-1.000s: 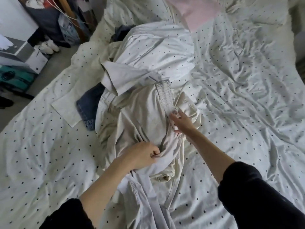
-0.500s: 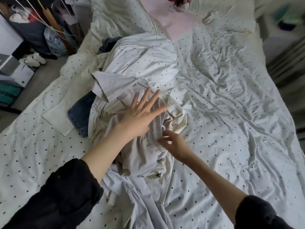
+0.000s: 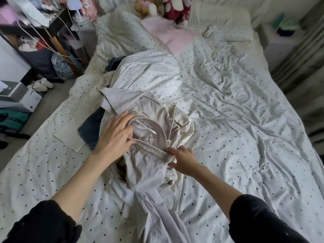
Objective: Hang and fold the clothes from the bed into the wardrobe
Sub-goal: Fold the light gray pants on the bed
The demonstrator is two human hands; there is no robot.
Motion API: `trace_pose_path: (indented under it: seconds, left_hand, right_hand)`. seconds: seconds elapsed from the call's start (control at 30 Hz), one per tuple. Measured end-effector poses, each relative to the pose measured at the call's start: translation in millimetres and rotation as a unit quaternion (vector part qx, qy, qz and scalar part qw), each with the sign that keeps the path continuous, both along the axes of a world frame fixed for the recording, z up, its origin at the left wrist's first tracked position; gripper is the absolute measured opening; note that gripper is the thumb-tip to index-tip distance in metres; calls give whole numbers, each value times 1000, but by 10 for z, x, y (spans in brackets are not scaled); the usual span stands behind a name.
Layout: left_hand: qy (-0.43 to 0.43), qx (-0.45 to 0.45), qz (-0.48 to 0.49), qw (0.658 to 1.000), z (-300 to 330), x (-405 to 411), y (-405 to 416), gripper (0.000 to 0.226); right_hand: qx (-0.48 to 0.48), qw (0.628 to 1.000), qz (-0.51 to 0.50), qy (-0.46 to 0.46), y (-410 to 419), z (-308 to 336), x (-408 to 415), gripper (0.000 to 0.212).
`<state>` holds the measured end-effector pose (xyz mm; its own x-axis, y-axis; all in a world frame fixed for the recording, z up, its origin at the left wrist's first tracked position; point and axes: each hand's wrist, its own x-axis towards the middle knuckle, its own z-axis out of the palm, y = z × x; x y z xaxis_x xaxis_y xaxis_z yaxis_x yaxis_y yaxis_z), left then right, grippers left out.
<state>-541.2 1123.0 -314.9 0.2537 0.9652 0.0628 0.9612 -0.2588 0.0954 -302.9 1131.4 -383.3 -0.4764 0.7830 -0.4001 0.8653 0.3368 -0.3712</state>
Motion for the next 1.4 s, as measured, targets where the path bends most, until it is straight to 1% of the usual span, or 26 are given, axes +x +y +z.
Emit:
trace_pose_path:
  seconds: [0.1, 0.17, 0.27, 0.3, 0.4, 0.5, 0.57, 0.63, 0.7, 0.73, 0.8, 0.83, 0.87, 0.9, 1.0, 1.07, 1.1, 1.17, 1.27, 1.33, 1.4]
  left_hand:
    - [-9, -12, 23, 1000, 40, -142, -125, 34]
    - [-27, -26, 51, 998, 39, -215, -177, 32]
    - [-47, -80, 70, 993, -56, -271, -291, 28]
    - [-47, -91, 74, 992, -103, -275, -335, 26]
    - [-48, -95, 80, 991, -243, -235, -434, 28]
    - [-3, -74, 55, 996, -352, -140, -395, 41]
    - [11, -75, 68, 995, -364, -69, -323, 41]
    - [-26, -89, 86, 992, -347, -58, -258, 26]
    - [-98, -72, 92, 988, -323, -82, -248, 10]
    - [-140, -57, 93, 984, -335, -115, -276, 12]
    - [-197, -44, 84, 976, -391, -190, -399, 20]
    - [-206, -39, 77, 975, -419, -236, -486, 22]
    - [-211, -34, 71, 974, -439, -261, -575, 24]
    - [-211, -30, 71, 974, -466, -303, -650, 25]
    - [-197, -18, 100, 975, -440, -366, -776, 23]
    - [-182, 6, 108, 977, -364, -413, -751, 20]
    - [-179, 19, 110, 978, -321, -436, -726, 19]
    - [-176, 33, 114, 977, -243, -485, -668, 19]
    - [-199, 45, 132, 970, -127, -478, -604, 17]
    - [-225, 55, 141, 963, -44, -392, -553, 14]
    - [-250, 67, 147, 955, 78, -238, -482, 19]
  right_hand:
    - [15, 1000, 4, 24, 37, 39, -3, 47]
    - [53, 997, 4, 54, 17, 127, 40, 38]
    - [136, 980, -43, 140, -66, 257, 230, 25]
    - [133, 980, -64, 137, -87, 285, 321, 27]
    - [100, 987, -94, 83, -198, 297, 554, 29]
    - [85, 989, -77, 95, -312, 244, 631, 23]
    - [41, 992, -65, 97, -358, 235, 614, 20]
    - [-26, 991, -85, 104, -378, 247, 574, 26]
    - [-72, 981, -137, 114, -403, 237, 531, 39]
    - [-73, 976, -170, 114, -400, 224, 507, 41]
    - [-46, 965, -242, 85, -355, 149, 487, 32]
    - [-40, 961, -269, 55, -323, 106, 468, 32]
    - [-43, 959, -281, 15, -294, 73, 457, 38]
    - [-58, 958, -280, -28, -259, 26, 428, 41]
    - [-86, 954, -255, -130, -194, -42, 310, 32]
    - [-75, 954, -241, -164, -143, -46, 265, 27]
    - [-73, 951, -249, -166, -116, -26, 276, 25]
    - [-72, 946, -285, -136, -66, 35, 348, 21]
    - [-59, 925, -375, -25, 24, 173, 565, 13]
    - [-74, 886, -451, 85, 89, 312, 725, 14]
    - [-94, 838, -502, 192, 128, 525, 888, 26]
